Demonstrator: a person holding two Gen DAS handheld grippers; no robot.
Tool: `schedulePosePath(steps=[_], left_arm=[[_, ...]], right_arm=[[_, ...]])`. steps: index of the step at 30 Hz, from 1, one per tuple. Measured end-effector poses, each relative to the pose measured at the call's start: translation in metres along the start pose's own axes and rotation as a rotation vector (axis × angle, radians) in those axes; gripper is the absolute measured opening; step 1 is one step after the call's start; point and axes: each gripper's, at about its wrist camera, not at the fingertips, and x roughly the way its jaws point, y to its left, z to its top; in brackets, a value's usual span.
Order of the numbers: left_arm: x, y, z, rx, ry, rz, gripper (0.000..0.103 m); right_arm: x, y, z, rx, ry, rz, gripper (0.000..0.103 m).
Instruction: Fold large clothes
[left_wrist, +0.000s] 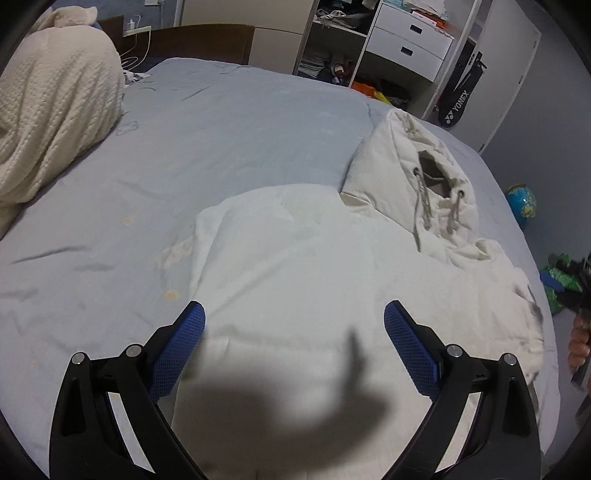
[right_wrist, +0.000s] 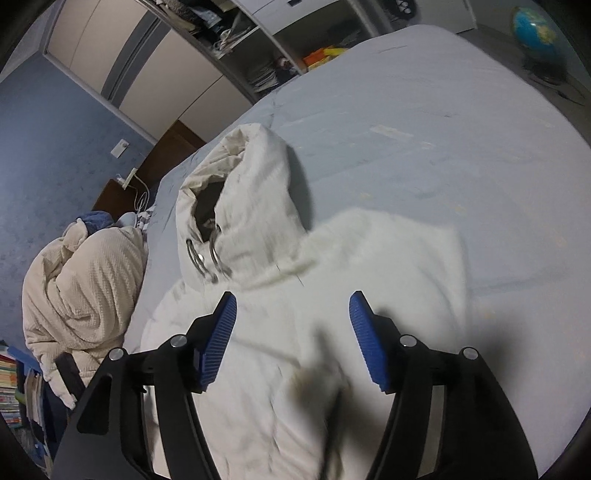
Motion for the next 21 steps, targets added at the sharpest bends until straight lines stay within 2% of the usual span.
schedulePosePath(steps=[6, 10, 13, 21], left_arm=[[0.034, 0.002, 0.001, 0.037, -0.002, 0.029, 0.096], [0.045, 0.014, -0.019, -0.001, -0.061, -0.022, 0.097], [0.049, 0.015, -0.018, -0.008, -0.076, -0.041, 0.097], [0.052, 0.018, -0.020, -0.026, -0.103, -0.076, 0.097]], right_arm=[[0.062, 0.013, 0.051, -0.011, 0.045, 0.030, 0.062], [0.104, 0.011, 0.087, 0.001, 0.070, 0.063, 0.065], [0.135, 0.010, 0.109, 0.014, 0.080, 0.067, 0.066], [0.205, 0.008, 0.139, 0.070, 0.124, 0.170, 0.067]])
